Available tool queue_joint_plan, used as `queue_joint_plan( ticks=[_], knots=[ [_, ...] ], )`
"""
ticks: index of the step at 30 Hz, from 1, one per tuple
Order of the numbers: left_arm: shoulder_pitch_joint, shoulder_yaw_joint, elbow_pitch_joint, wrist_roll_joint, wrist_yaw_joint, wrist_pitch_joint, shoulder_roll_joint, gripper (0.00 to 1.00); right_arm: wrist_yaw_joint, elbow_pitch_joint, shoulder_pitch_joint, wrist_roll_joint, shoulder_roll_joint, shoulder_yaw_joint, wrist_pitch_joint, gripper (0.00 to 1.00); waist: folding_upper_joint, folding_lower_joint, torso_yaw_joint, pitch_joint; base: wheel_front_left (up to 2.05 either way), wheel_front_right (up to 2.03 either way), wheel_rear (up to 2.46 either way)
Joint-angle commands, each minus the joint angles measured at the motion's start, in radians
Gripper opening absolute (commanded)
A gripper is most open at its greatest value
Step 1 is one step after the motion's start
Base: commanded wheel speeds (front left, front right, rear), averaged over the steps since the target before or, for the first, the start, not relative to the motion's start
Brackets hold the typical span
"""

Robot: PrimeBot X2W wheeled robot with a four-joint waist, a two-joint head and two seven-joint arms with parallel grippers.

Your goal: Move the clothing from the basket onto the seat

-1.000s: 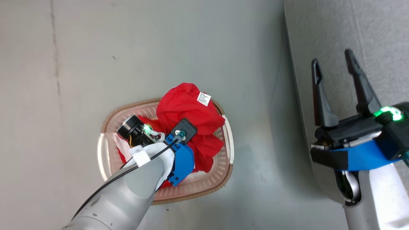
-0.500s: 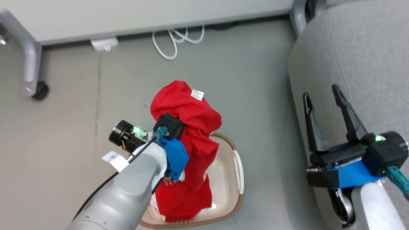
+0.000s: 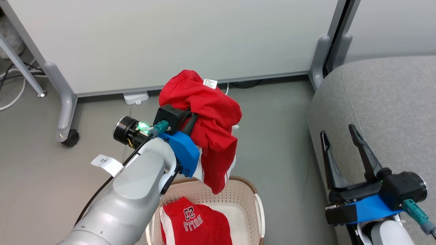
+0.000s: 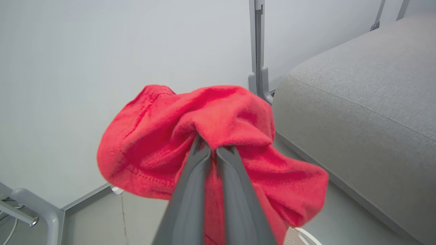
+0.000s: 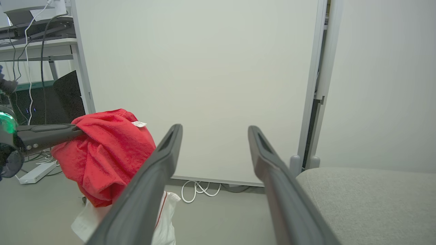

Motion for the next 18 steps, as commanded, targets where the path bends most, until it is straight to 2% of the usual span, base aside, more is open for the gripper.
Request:
queue_joint_plan(
  ticks=[1, 7, 18],
  knots=[
    [-0.008, 0.008, -0.008, -0.005, -0.002, -0.005, 0.003, 0.00, 0.000, 0.002, 0.015, 0.000, 0.004, -0.002, -0.003, 1.00, -0.0001, 0.0002, 0.005, -0.022, 0.00, 0.00, 0.00],
    [-0.018, 0.027, -0.069, -0.008, -0.005, -0.005, 0.019, 0.00, 0.000, 0.005, 0.047, 0.006, 0.011, -0.006, -0.003, 1.00, -0.0001, 0.0002, 0.011, -0.067, 0.00, 0.00, 0.00],
    [-0.011, 0.034, -0.179, -0.031, 0.001, 0.020, 0.036, 0.00, 0.000, 0.006, 0.066, 0.012, 0.016, -0.004, -0.003, 1.00, -0.0001, 0.0002, 0.026, -0.083, 0.00, 0.00, 0.00]
  ],
)
